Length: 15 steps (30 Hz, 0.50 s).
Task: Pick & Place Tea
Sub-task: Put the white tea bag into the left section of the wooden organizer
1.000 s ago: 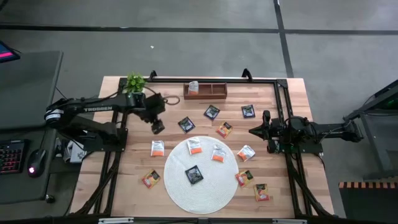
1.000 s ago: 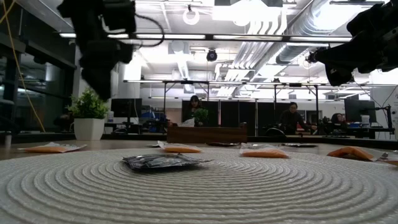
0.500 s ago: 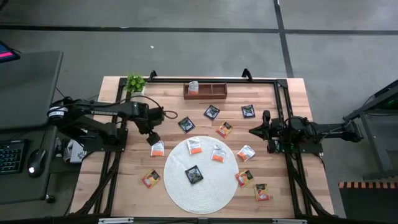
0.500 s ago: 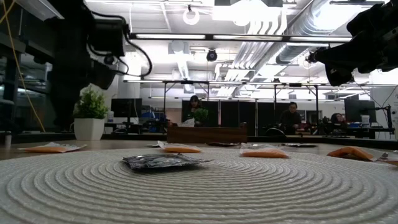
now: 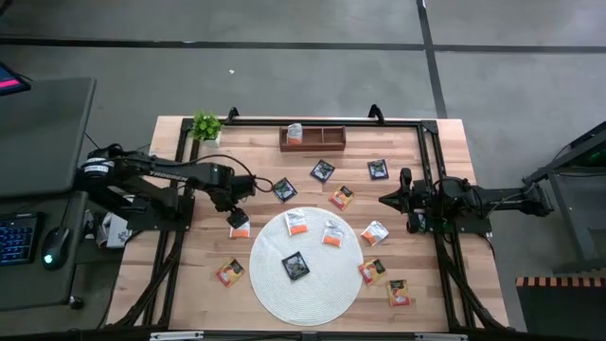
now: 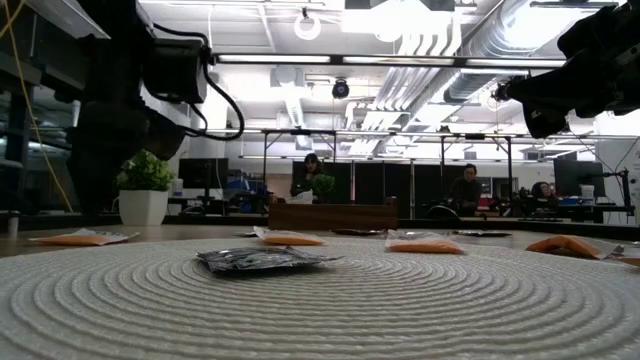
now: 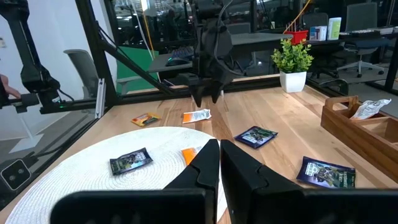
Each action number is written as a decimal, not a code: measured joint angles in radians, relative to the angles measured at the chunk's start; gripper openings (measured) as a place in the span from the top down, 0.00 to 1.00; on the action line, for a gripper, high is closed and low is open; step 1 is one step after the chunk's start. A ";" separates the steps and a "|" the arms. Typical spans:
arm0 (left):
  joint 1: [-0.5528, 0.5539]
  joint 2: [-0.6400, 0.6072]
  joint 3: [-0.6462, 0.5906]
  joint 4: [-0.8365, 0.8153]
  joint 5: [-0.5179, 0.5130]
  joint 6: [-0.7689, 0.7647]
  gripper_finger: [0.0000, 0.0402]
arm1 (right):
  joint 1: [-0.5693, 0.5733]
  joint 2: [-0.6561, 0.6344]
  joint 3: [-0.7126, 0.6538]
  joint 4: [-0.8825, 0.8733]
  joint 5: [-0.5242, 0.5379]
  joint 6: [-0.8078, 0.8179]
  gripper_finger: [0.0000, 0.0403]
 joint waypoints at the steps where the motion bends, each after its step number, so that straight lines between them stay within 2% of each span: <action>1: -0.004 0.011 0.000 0.005 -0.001 -0.008 0.28 | 0.000 0.000 0.000 0.000 0.000 0.000 0.97; 15: -0.010 0.102 0.002 0.057 -0.073 -0.018 0.28 | 0.000 0.000 0.000 0.000 0.000 0.000 0.97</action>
